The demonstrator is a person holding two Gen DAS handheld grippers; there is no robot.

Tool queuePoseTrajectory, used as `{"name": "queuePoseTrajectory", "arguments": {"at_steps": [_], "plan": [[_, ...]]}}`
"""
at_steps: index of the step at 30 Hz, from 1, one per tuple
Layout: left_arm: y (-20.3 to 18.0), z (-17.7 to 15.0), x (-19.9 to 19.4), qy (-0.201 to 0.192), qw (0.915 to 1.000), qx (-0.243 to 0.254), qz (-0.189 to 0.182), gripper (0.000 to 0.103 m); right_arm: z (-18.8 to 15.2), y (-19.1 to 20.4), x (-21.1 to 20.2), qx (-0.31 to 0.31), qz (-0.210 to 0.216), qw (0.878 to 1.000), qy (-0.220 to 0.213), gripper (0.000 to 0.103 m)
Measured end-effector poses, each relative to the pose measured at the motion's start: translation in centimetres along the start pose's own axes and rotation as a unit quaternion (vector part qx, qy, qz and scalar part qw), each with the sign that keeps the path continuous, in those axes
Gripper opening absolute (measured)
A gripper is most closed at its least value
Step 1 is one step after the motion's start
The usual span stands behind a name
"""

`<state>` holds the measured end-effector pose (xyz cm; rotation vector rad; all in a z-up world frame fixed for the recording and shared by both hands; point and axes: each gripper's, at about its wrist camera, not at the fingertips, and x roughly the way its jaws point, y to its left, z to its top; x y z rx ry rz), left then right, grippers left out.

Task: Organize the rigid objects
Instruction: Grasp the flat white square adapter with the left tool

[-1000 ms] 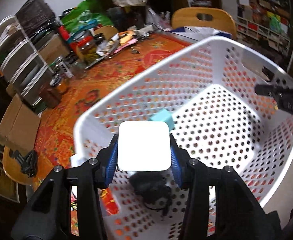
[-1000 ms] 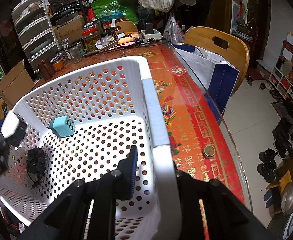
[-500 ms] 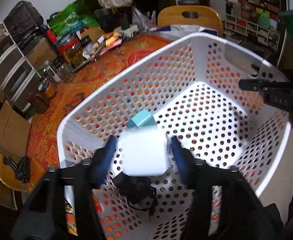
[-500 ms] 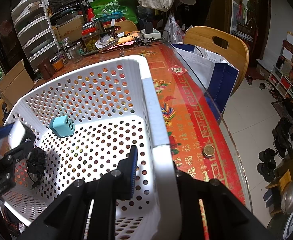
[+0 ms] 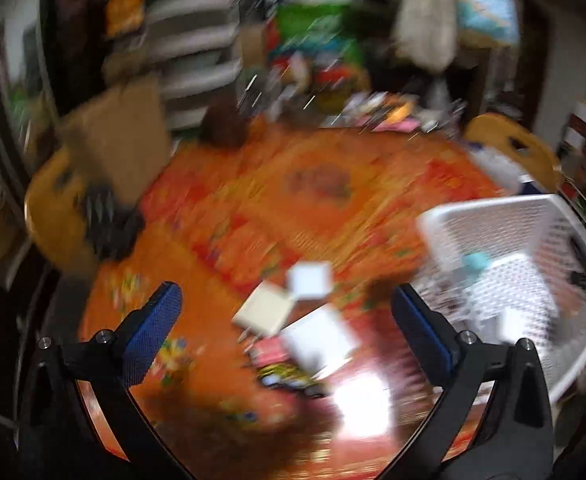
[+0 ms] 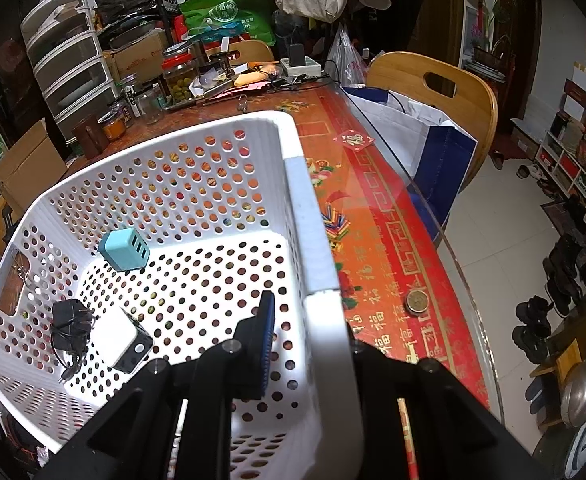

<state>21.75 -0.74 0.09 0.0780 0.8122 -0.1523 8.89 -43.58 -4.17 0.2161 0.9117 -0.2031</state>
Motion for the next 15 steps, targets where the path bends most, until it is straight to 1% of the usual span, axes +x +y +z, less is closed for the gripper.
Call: {"name": "queuePoseTrajectory", "arguments": {"at_steps": [2,5,7,10,12,15], "plan": [[1.3,-0.8,2.7,0.030,0.9995,-0.007,0.005,0.103,0.0,0.0,0.0,-0.001,-0.001,1.000,0.001,0.017],[2.0,-1.6,7.1,0.073,0.9972,-0.013,-0.006,0.101,0.0,-0.1,0.0,-0.001,-0.001,1.000,0.002,0.017],[2.6,-1.6,9.0,0.082,0.9961,-0.031,-0.004,0.092,0.1,0.0,0.0,0.000,-0.001,1.000,0.001,0.017],[3.0,-1.3,11.6,0.102,0.9936,-0.046,-0.010,0.086,0.1,0.0,0.0,-0.001,-0.002,1.000,0.002,0.017],[2.8,-1.3,13.2,0.116,0.9922,-0.043,-0.009,0.083,0.1,0.1,0.0,-0.002,-0.003,1.000,0.003,0.017],[3.1,-1.4,14.4,0.126,0.9907,-0.048,-0.018,0.082,0.1,0.2,0.0,-0.002,-0.003,1.000,0.003,0.017]]}}
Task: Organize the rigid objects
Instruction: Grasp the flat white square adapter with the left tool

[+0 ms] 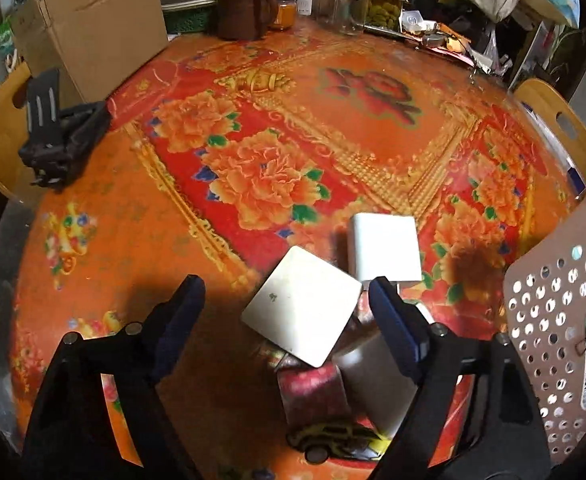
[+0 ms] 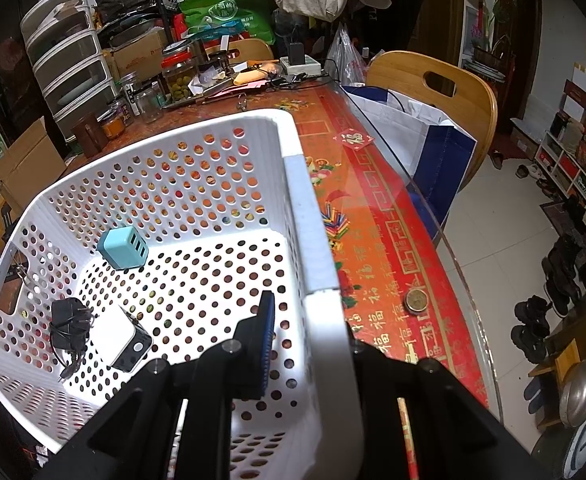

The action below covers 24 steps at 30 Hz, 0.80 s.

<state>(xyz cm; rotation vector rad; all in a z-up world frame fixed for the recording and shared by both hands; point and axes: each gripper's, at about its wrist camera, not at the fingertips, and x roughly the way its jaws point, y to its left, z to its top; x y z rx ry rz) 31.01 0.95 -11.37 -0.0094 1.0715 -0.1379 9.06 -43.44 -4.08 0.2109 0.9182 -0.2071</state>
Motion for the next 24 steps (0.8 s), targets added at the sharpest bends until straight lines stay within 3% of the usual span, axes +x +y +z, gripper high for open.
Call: {"name": "queuePoseTrajectory", "arguments": {"at_steps": [12,14,15,16,17,24], "plan": [[0.2,-0.2,1.3,0.006,0.9997,-0.023,0.000,0.082,0.0,0.0,0.0,-0.001,-0.001,1.000,0.001,0.017],[0.0,-0.4,1.4,0.005,0.9997,-0.020,0.008,0.078,0.0,0.0,0.0,-0.001,-0.001,1.000,0.001,0.017],[-0.2,-0.4,1.3,0.003,0.9998,-0.018,0.011,0.072,0.0,0.0,0.0,-0.001,-0.001,1.000,0.001,0.017],[-0.3,-0.4,1.3,0.001,0.9997,-0.018,0.015,0.058,0.0,0.0,0.0,-0.001,-0.001,1.000,0.000,0.017],[-0.5,-0.4,1.1,-0.004,0.9997,-0.016,0.019,0.056,0.0,0.0,0.0,-0.001,-0.001,1.000,0.000,0.017],[-0.4,-0.1,-0.9,-0.037,0.9989,-0.016,0.022,0.055,0.0,0.1,0.0,-0.003,-0.001,1.000,0.001,0.017]]}}
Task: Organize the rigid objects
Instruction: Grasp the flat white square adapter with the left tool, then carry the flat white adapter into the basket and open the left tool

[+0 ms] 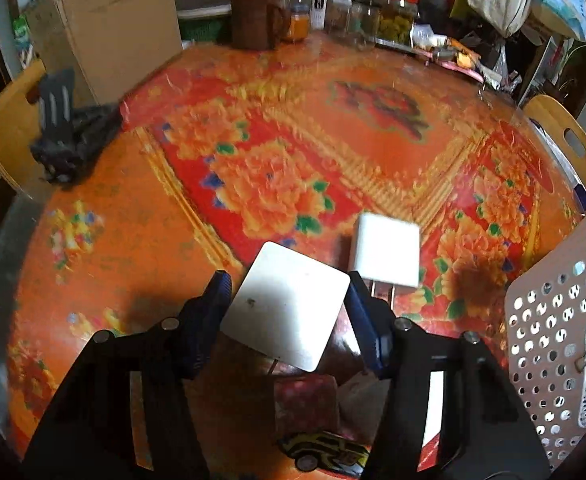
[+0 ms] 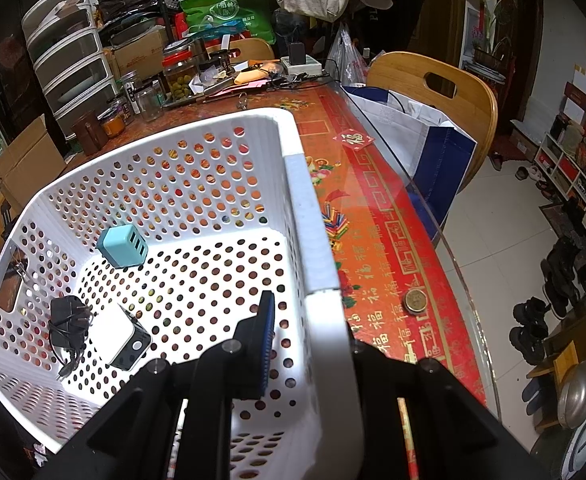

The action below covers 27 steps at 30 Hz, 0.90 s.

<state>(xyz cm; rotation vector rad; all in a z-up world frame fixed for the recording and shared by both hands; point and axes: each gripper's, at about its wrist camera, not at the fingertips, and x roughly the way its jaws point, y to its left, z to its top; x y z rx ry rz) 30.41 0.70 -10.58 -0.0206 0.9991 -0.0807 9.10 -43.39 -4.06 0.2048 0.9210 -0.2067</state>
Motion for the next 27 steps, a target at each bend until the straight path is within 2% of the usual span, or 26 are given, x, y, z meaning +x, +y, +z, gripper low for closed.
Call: {"name": "queuePoseTrajectory", "arguments": {"at_steps": [8,12,16,23,27], "plan": [[-0.4,2.1,-4.6,-0.046,0.9988,0.012,0.011,0.055,0.0,0.0,0.0,0.000,0.001,1.000,-0.002,0.017],[-1.7,2.9,-7.4,-0.073,0.9969,0.027,0.010,0.055,0.0,0.0,0.0,-0.001,0.001,1.000,-0.002,0.017],[-3.3,3.3,-9.8,-0.103,0.9933,0.046,0.026,0.055,0.0,0.1,0.0,-0.001,0.001,1.000,-0.002,0.017],[-6.3,3.4,-13.6,-0.134,0.9881,0.074,0.011,0.055,0.0,0.1,0.0,-0.001,0.002,1.000,-0.002,0.017],[-9.6,3.1,-16.4,-0.155,0.9821,0.107,-0.003,0.055,0.0,0.1,0.0,-0.001,0.001,1.000,-0.002,0.017]]}}
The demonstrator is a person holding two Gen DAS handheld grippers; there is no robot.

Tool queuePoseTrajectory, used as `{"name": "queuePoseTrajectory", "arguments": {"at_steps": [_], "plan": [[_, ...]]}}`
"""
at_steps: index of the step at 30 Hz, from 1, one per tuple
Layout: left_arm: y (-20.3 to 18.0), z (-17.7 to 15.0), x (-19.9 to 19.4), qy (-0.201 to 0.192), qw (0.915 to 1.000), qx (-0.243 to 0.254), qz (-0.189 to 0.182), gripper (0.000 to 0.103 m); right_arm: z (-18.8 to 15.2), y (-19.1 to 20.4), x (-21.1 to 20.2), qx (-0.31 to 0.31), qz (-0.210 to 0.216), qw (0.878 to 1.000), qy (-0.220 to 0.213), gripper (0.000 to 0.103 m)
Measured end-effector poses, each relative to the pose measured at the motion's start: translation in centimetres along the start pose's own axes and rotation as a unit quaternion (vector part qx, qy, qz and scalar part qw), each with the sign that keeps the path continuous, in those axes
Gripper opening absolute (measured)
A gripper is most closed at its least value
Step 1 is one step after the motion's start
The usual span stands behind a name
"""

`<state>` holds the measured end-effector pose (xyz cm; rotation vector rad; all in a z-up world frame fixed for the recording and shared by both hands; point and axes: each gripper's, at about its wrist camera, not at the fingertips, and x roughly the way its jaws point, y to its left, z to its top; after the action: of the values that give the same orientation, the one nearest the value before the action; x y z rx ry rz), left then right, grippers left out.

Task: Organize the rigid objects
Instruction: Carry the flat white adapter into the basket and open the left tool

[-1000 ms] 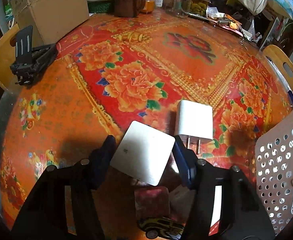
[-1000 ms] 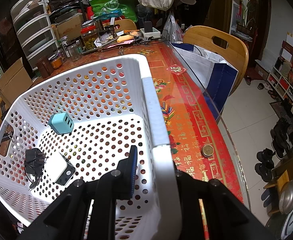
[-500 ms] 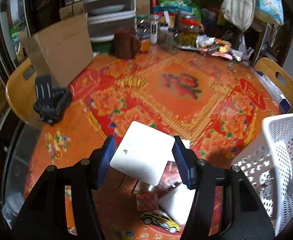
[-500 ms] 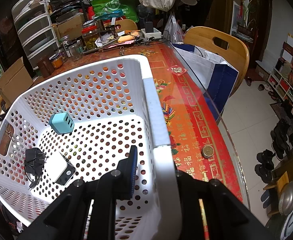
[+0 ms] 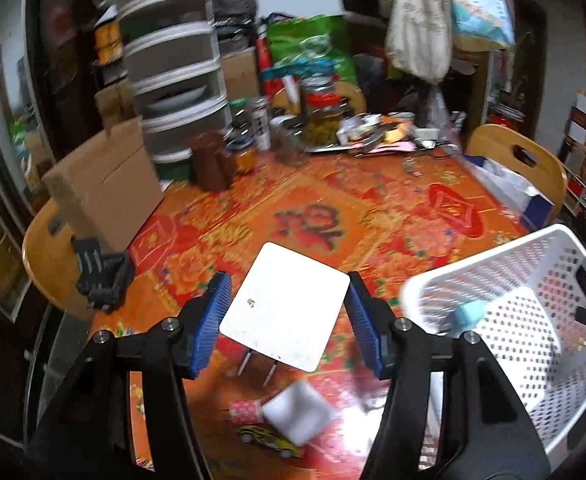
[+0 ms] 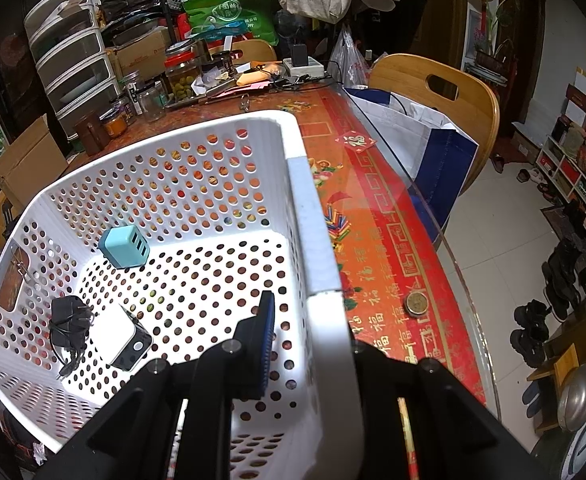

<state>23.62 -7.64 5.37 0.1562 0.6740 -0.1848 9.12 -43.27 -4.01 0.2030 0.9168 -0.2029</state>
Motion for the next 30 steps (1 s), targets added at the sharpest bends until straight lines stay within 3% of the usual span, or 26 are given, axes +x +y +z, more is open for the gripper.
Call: {"name": "queuePoseTrajectory", "arguments": {"at_steps": [9,15,21,30], "plan": [[-9.4,0.1,-2.0,0.013,0.9955,0.082,-0.045,0.056,0.0,0.0,0.0,0.000,0.000,1.000,0.000,0.018],[-15.3,-2.1,-1.4,0.041,0.9853,0.154,-0.060,0.056,0.0,0.1,0.0,0.000,0.000,1.000,-0.001,0.018],[-18.1,-3.8,0.5,0.076,0.9763,0.191,-0.067,0.056,0.1,0.2,0.0,-0.001,0.001,1.000,-0.002,0.017],[-19.0,-5.1,3.2,0.115,0.9656,0.222,-0.070,0.056,0.1,0.0,0.0,0.000,0.004,1.000,-0.003,0.015]]}}
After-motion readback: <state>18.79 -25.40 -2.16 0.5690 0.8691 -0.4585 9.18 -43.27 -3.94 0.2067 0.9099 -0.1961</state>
